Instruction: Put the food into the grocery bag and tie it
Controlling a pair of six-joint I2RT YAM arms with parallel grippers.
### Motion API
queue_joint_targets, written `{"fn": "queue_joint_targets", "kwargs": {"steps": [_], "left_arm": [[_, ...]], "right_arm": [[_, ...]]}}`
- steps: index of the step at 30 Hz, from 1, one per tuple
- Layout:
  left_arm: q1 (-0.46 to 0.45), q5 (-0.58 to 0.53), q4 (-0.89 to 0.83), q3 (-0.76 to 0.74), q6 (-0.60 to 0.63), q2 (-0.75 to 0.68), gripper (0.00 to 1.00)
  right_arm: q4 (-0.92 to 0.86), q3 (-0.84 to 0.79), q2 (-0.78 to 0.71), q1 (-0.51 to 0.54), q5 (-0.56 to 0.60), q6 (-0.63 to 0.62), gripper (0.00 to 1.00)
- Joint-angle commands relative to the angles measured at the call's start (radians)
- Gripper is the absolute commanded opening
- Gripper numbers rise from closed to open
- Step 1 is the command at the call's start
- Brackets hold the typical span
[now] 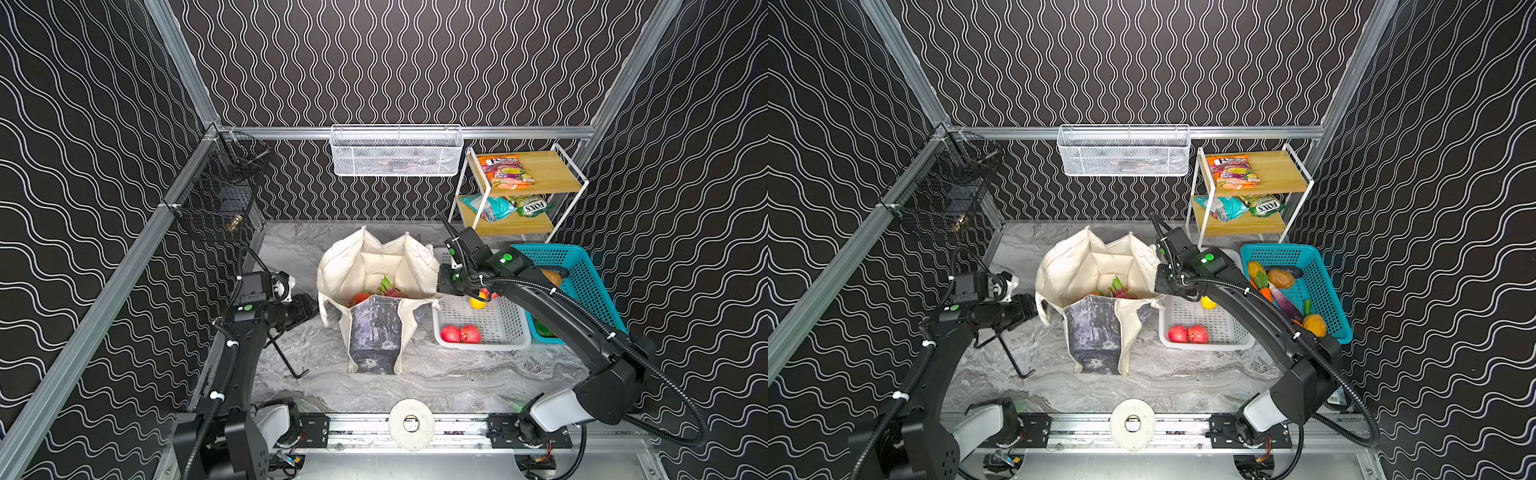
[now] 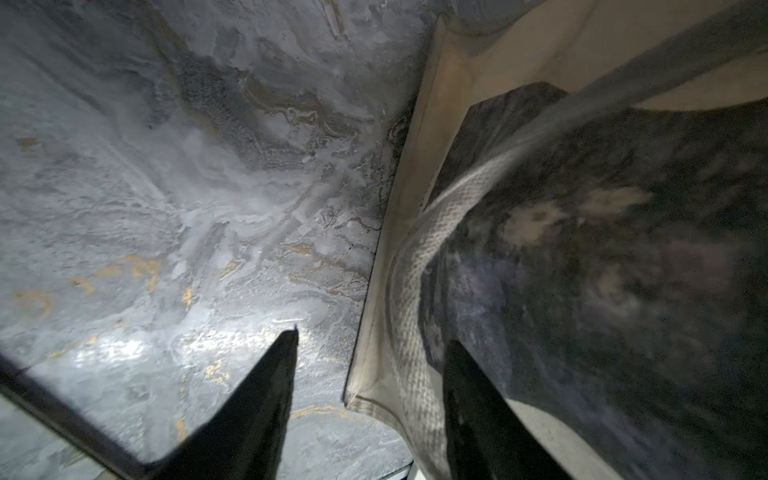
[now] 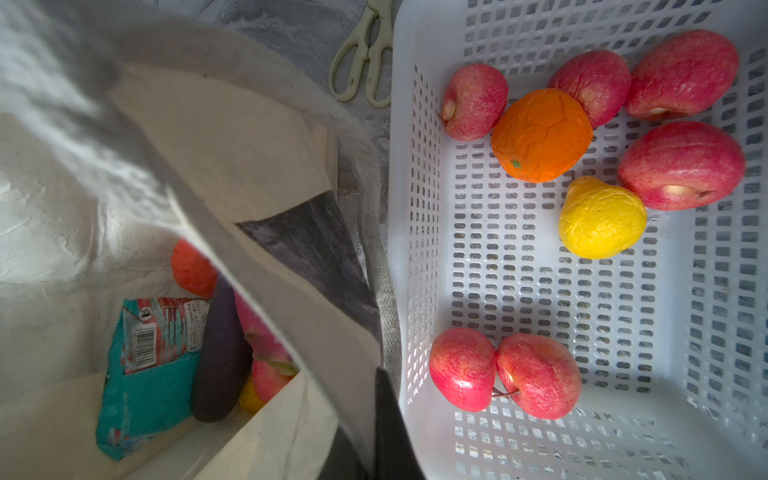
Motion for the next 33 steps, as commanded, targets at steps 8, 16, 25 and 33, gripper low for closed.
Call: {"fn": "queue_joint_targets", "kwargs": {"steps": [8, 16, 25, 33], "left_arm": [[-0.01, 0.126, 0.125, -0.004, -0.011, 0.055, 0.46], [-0.065, 0.105, 0.114, 0.01, 0.011, 0.122, 0.52], [-0.094, 0.101, 0.158, 0.011, -0.001, 0.174, 0.44], [-0.095, 0.039, 0.167, 0.035, -0.027, 0.15, 0.16]], "right_arm": [[0.012, 0.003, -0.008, -0.001, 0.005, -0.003, 0.0], [0.014, -0.002, -0.005, -0.001, 0.001, 0.003, 0.0], [0.014, -0.005, -0.003, -0.001, -0.003, 0.003, 0.0], [0.012, -0.002, -0.001, -0.001, -0.004, 0.004, 0.0]]}}
